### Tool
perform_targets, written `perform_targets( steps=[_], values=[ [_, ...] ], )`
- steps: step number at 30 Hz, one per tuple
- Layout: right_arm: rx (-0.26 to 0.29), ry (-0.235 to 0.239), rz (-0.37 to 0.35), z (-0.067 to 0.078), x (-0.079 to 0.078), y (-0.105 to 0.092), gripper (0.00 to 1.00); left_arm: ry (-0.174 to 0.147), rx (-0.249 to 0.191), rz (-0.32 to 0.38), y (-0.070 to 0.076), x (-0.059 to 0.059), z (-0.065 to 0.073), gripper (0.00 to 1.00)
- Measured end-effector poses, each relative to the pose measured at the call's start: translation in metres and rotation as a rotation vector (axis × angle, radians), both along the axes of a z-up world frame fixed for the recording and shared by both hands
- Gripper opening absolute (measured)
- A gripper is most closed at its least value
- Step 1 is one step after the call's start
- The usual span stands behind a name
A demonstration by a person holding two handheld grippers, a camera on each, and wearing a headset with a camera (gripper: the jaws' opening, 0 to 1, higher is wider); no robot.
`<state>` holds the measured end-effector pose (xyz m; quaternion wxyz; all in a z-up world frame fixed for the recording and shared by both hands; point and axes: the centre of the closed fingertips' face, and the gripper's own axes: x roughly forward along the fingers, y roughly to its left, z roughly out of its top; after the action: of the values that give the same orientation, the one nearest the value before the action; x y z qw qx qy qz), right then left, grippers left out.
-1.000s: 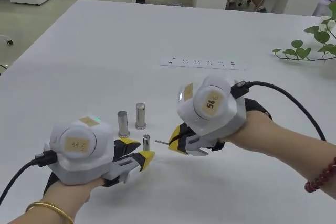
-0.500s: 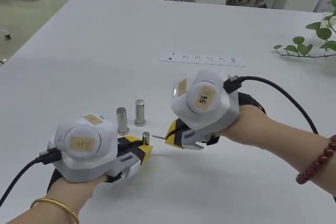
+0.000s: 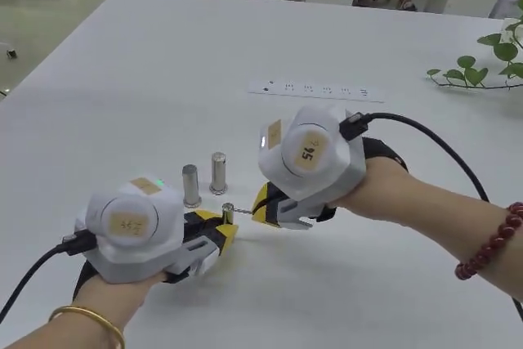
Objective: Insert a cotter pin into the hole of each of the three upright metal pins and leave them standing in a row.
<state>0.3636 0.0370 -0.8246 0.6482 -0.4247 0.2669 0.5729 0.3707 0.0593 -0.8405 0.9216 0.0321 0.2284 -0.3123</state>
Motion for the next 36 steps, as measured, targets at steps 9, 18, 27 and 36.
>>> perform_targets(
  steps=[9, 18, 27, 36],
  values=[
    [0.001, -0.008, 0.015, 0.004, -0.001, 0.003, 0.03, -0.006, 0.006, -0.003, 0.000, 0.000, 0.000, 0.07],
    [0.015, -0.007, 0.018, 0.005, -0.002, 0.010, 0.03, -0.006, 0.005, -0.004, -0.001, 0.000, 0.000, 0.07],
    [0.049, 0.005, 0.008, 0.005, -0.002, 0.017, 0.04, -0.005, 0.002, 0.001, 0.000, 0.000, -0.001, 0.07],
    [0.137, 0.072, -0.041, 0.010, -0.006, 0.022, 0.09, -0.005, 0.000, 0.004, 0.000, 0.000, -0.002, 0.07]
  ],
)
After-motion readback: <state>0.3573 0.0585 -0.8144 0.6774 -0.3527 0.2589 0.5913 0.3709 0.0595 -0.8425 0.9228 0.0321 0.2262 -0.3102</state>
